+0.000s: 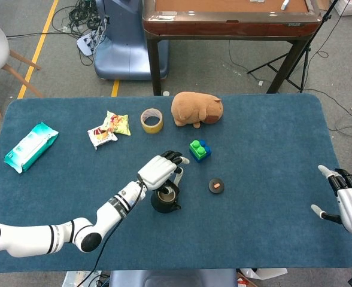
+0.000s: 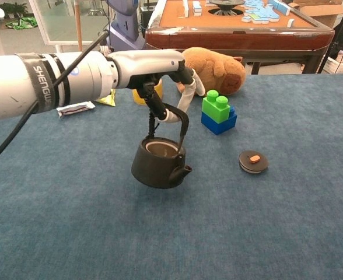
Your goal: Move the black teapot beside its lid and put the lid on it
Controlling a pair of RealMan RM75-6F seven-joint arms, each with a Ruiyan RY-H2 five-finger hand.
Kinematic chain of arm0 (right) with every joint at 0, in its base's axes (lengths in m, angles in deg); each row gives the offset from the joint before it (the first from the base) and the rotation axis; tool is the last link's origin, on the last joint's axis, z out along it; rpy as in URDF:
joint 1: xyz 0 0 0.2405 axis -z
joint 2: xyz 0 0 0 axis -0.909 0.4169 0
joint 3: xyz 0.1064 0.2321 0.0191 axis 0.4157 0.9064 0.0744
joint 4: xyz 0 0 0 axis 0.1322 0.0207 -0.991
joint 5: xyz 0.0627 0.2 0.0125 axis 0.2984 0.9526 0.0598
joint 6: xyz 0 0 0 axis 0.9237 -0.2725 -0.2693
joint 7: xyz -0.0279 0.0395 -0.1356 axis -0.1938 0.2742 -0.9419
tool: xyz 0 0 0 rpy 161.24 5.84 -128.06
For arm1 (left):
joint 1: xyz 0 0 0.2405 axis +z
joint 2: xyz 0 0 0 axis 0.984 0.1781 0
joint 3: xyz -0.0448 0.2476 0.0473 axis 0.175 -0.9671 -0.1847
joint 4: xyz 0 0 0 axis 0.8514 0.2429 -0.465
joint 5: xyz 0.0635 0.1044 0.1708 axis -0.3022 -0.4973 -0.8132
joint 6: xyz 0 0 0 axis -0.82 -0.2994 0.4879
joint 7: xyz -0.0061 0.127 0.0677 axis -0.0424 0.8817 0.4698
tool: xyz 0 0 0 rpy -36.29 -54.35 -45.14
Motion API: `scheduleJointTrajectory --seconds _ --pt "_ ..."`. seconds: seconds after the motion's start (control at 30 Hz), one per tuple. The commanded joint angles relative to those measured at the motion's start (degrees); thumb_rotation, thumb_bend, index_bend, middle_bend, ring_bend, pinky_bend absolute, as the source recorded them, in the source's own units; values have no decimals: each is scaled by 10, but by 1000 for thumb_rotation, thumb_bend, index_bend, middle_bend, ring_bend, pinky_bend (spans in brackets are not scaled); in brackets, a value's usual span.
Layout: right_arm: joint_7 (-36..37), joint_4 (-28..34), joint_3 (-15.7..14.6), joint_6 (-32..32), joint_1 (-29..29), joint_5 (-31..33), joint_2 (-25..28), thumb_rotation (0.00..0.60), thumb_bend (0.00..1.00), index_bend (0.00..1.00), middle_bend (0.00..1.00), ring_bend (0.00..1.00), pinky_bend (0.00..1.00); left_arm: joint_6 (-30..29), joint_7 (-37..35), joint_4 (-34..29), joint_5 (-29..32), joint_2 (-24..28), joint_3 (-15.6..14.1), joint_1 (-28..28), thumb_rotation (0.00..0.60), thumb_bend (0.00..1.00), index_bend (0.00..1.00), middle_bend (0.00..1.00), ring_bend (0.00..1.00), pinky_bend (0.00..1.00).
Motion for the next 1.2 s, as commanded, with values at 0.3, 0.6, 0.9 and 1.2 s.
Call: scheduleJointTrajectory --seconds 0.3,0.6,0.9,1.2 --pt "11 -10 -1 3 0 2 0 600 50 164 281 170 235 7 26 55 37 -55 8 -40 600 435 655 200 98 91" --pt "16 -14 -1 0 5 6 2 600 50 164 281 170 235 8 58 95 50 -94 -5 -62 600 434 651 200 97 91" --pt "17 -15 -1 -1 5 3 1 600 50 164 281 170 235 11 71 110 64 -113 -8 -71 600 434 643 200 97 91" --pt "16 -15 -1 0 6 4 1 600 49 164 281 170 235 6 61 118 70 -123 3 -74 600 432 639 200 98 91"
